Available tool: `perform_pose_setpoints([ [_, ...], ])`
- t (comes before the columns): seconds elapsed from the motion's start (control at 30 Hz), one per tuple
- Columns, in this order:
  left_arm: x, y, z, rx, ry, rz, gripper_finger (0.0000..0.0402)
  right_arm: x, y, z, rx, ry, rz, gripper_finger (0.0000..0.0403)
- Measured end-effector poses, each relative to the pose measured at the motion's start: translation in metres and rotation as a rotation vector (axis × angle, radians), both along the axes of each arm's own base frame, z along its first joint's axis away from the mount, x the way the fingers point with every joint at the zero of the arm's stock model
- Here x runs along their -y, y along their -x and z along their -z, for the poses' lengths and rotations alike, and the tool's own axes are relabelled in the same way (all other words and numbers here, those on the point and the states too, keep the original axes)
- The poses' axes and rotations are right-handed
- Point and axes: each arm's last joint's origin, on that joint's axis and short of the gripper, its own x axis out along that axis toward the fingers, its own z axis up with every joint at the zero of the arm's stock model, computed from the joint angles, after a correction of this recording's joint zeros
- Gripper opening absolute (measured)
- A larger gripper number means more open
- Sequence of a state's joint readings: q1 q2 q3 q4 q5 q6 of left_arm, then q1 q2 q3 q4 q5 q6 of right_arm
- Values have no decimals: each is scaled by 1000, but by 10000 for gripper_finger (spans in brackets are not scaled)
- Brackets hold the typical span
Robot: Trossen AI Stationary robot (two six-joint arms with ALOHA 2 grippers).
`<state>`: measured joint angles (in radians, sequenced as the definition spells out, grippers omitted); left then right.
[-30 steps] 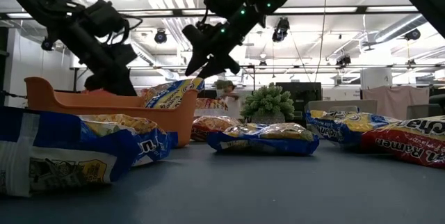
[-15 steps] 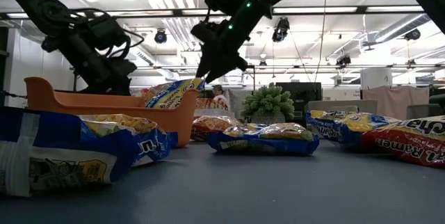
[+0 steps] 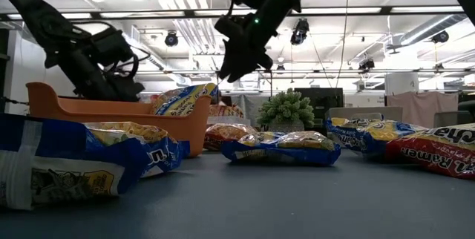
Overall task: Sort Maruchan noodles
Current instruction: Put the orange noodle pack into the gray bin
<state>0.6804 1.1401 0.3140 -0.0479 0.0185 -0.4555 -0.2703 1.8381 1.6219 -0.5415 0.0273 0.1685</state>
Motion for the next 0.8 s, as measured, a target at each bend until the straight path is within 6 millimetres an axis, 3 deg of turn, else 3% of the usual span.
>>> perform_pose_setpoints([
  [0.33,-8,-12,15,40,-6,16,213,0,1,5,-8,-8,7,153],
  [0.47,-10,-14,19,29,-6,15,157,0,1,5,-5,-11,11,149],
  [0.7,-9,-13,18,30,-13,44,26,2,-7,7,41,32,-22,147],
  [0.8,-8,-12,13,51,-20,54,8,2,-11,9,62,68,-54,148],
])
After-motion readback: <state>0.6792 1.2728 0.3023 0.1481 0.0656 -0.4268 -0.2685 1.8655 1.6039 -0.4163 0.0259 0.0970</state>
